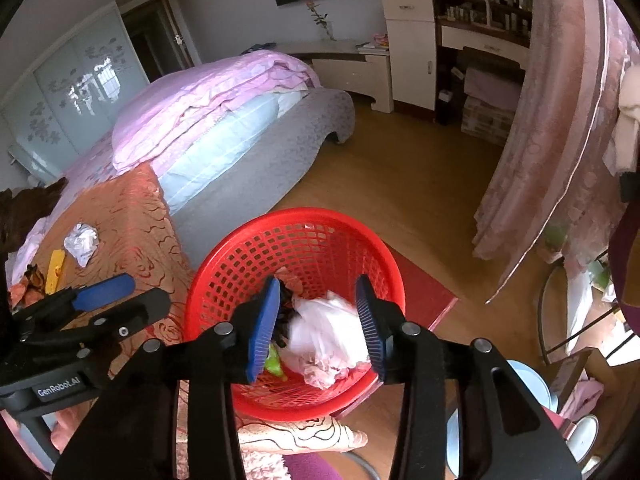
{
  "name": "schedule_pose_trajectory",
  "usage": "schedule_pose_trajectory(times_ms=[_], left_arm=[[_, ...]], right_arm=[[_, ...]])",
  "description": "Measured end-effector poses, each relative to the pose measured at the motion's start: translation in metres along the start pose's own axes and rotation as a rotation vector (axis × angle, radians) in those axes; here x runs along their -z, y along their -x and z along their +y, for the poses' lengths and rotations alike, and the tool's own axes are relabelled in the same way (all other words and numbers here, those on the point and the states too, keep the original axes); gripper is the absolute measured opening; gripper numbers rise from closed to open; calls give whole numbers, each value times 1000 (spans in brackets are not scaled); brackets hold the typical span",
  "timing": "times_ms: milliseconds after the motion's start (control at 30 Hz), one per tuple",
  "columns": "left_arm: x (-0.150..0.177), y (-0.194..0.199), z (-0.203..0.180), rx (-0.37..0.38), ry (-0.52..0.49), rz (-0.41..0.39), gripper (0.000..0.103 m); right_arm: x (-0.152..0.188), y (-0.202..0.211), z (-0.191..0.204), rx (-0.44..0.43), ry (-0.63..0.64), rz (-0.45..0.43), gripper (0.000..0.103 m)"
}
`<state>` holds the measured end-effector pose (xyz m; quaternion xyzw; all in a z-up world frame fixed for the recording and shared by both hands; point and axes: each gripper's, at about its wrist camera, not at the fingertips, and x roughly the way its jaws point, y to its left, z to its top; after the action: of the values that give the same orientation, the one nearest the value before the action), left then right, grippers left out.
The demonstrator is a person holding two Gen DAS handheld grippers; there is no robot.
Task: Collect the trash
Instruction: 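Open both grippers to drop the snack bag and tissue into the basket, then move the left gripper back to the bed and grasp the brown cloth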
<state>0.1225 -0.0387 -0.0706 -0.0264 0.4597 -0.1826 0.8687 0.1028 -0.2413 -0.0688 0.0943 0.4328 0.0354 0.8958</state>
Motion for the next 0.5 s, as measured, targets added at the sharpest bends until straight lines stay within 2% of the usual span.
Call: schedule_pose_trajectory(times_ms=[400,500], left_arm=[[7,19,13,-60,13,-49,68],[9,25,17,-80,19,-64,69]], right_arm=[[2,2,4,-2,11,-15,43],[1,3,6,-7,19,-24,48]])
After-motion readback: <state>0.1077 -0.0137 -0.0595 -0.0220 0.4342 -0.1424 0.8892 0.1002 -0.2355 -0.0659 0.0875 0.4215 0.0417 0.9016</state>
